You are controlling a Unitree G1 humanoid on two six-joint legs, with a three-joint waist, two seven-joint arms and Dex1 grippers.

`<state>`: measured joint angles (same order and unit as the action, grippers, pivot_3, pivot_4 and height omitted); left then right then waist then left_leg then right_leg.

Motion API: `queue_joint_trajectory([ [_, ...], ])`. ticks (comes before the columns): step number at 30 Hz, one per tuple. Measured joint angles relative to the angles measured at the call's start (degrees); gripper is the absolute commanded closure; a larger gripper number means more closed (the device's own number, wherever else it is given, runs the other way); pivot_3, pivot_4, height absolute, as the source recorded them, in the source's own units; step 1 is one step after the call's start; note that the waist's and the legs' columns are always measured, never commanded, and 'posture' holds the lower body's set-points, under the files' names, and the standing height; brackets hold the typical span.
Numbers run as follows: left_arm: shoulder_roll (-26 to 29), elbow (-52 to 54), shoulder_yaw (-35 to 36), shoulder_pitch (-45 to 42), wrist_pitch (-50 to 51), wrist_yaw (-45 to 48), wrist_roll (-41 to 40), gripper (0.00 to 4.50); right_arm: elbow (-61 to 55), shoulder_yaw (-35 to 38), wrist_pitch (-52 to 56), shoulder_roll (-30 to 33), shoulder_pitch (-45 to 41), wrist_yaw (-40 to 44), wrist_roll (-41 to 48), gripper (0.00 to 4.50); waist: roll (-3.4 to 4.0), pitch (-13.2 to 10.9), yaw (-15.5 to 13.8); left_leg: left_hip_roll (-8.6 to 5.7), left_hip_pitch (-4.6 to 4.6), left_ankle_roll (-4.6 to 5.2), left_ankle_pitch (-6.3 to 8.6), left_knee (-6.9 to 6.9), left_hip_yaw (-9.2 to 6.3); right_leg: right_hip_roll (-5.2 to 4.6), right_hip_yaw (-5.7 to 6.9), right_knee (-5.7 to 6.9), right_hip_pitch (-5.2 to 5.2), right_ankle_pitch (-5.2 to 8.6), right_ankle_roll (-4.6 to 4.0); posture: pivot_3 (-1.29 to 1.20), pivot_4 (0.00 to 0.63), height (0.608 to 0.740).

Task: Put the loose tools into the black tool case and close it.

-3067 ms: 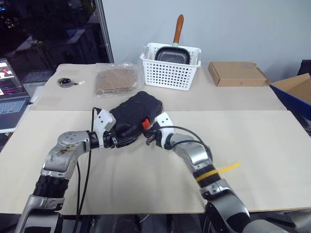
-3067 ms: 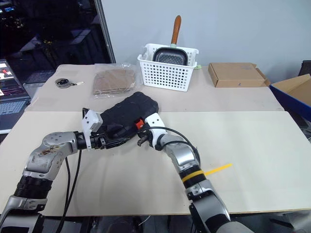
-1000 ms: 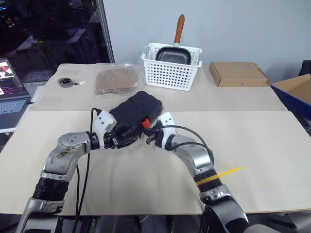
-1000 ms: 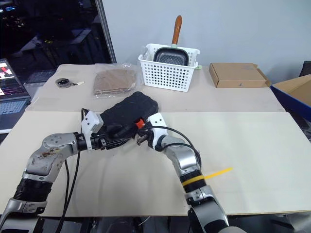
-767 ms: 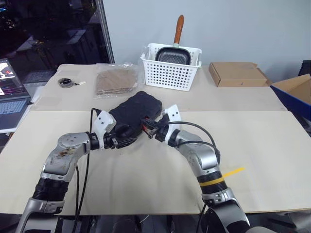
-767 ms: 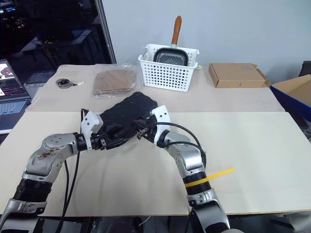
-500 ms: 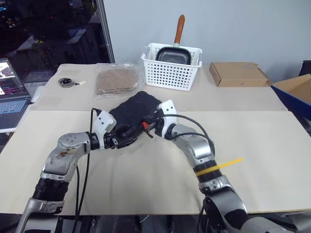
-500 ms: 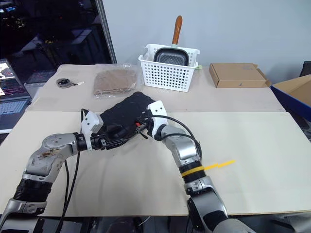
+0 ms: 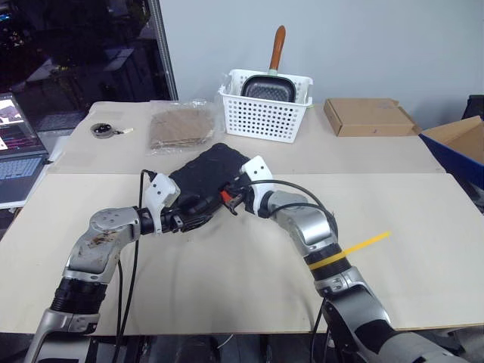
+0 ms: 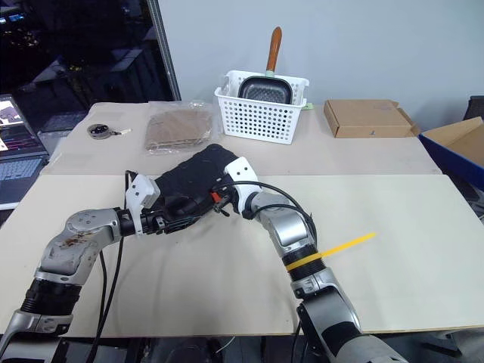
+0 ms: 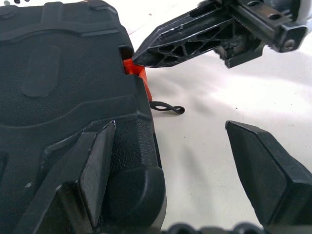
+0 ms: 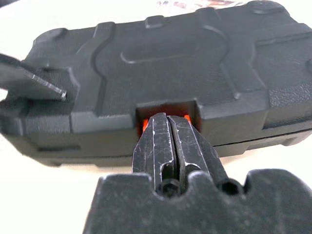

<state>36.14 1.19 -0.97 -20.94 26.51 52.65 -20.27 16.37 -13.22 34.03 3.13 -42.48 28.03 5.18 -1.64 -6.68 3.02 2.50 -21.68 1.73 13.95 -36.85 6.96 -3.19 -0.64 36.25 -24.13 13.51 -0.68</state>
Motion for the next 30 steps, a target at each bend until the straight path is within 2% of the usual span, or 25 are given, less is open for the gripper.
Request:
queue_joint_trajectory([
  [9, -0.25, -0.91, 0.03, 0.54, 0.26, -0.88, 0.74, 0.63, 8.26, 3.77, 2.35, -5.71, -3.48, -1.61, 1.19, 4.47, -0.01, 0.34, 1.09, 0.07, 0.72, -0.03, 0.02, 0.01, 0.0, -0.12, -0.04, -0.03, 0.74, 0.0, -0.02, 0.0, 0.15, 0.74],
  [12, -0.39, -0.92, 0.05, 0.59, 0.83, -1.06, 0.78, 0.63, 9.55, 4.83, 2.36, -6.52, -3.62, -2.36, 1.27, 4.47, 0.0, 0.36, 1.15, 0.08, 1.04, -0.47, 0.28, 0.03, 0.0, -0.16, -0.04, -0.05, 1.02, 0.01, -0.02, 0.0, 0.15, 0.74],
  [19, -1.05, -0.36, 0.03, 0.85, 0.93, -0.81, 0.39, 0.63, 9.77, 9.28, 0.95, -8.17, -2.0, -3.22, 4.26, 4.47, 0.07, 0.54, 0.85, 0.08, 1.11, -0.51, 0.29, 0.06, -0.04, -0.2, -0.08, -0.06, 1.04, 0.02, -0.03, 0.0, 0.15, 0.74],
  [22, -1.91, 0.07, 0.51, 1.22, -0.34, -0.66, -0.12, 0.63, 6.47, 10.88, -4.48, -8.33, 2.5, -1.71, 7.17, 4.47, 0.12, 0.5, 0.63, 0.07, 0.61, -0.51, 0.28, 0.07, -0.08, -0.24, -0.08, -0.12, 0.7, 0.02, -0.03, 0.0, 0.15, 0.74],
  [27, -4.03, 2.13, 1.95, 3.07, -3.84, -0.67, -0.94, 0.63, -2.12, 10.17, -13.01, -8.23, 9.32, -0.63, 7.36, 4.47, 0.18, 0.39, 0.38, 0.02, -0.71, -0.13, -0.05, 0.06, -0.09, -0.19, -0.09, -0.04, -0.57, -0.03, -0.01, 0.0, 0.15, 0.74],
  [28, -4.69, 3.28, 2.45, 3.55, -3.47, -1.31, -2.22, 0.63, -6.56, 9.21, -14.19, -6.8, 10.58, -0.45, 7.1, 4.2, 0.17, 0.38, 0.31, 0.02, -0.94, -0.13, -0.04, 0.07, -0.09, -0.16, -0.09, -0.03, -0.8, -0.03, -0.01, 0.0, 0.15, 0.74],
  [30, -4.78, 5.38, 3.7, 4.17, -2.06, -1.72, -4.31, 0.15, -12.45, 7.66, -14.95, -4.38, 12.09, 0.55, 6.62, 3.75, 0.17, 0.38, 0.13, 0.03, -1.46, -0.19, -0.09, 0.05, -0.16, -0.08, -0.02, 0.11, -1.19, -0.04, -0.01, 0.0, 0.15, 0.74],
])
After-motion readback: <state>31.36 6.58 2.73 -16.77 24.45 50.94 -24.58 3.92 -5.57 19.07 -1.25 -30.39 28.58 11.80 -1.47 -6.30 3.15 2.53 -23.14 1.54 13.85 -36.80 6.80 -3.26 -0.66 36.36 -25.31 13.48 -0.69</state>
